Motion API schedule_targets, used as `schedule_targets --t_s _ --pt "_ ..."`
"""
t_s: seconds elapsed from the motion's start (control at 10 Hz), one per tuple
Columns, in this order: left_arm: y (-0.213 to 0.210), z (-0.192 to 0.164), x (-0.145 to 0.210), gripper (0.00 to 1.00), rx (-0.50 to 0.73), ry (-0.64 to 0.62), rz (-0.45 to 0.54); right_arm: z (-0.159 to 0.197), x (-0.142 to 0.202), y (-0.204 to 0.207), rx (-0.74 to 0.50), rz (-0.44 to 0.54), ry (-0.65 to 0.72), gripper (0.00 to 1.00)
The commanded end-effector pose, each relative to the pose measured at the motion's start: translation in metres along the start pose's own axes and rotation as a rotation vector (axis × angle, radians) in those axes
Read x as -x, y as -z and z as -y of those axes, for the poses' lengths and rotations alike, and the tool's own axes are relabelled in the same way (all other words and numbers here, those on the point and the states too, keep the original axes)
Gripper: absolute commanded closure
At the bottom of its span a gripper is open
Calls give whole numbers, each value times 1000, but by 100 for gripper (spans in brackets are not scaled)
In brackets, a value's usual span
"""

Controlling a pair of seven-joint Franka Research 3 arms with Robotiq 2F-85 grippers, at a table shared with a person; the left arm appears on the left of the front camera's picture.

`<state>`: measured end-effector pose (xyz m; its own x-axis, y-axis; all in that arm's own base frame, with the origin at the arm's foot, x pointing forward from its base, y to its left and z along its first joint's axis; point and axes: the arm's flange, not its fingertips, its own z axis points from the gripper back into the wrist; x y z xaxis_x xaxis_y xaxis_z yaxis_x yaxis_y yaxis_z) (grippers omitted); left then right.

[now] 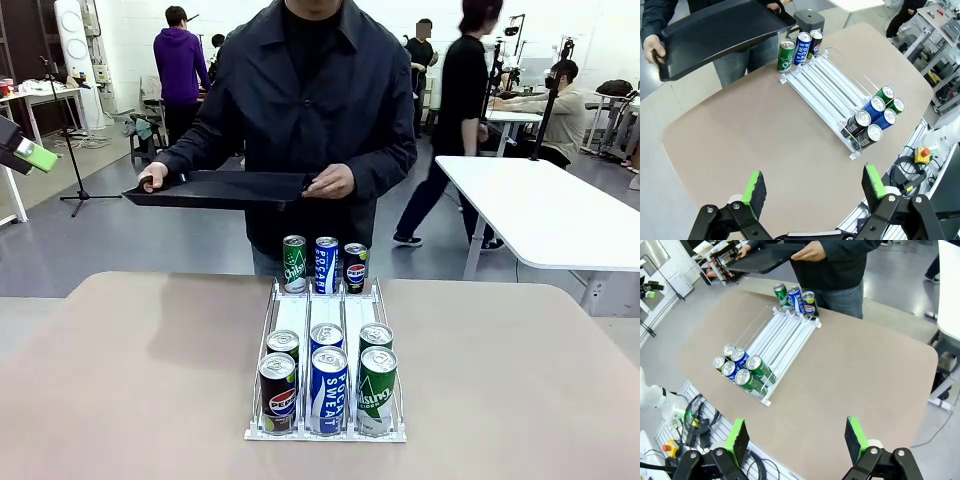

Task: Retrieve and hand over the desired beverage to the person.
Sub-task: Pick up a can of the same type that the person held from the Automatic Can Dispenser.

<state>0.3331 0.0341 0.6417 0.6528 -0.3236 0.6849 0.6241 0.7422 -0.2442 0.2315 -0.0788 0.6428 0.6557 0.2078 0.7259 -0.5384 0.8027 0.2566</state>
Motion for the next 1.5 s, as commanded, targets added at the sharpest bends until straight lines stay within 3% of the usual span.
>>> schedule_targets --t_s 0.0,1.4 --pt "-2 -2 -2 0 15 5 2 -1 0 1 -21 2 -16 0" --pt "-2 -2 -2 0 15 5 2 -1 0 1 -21 2 -16 0"
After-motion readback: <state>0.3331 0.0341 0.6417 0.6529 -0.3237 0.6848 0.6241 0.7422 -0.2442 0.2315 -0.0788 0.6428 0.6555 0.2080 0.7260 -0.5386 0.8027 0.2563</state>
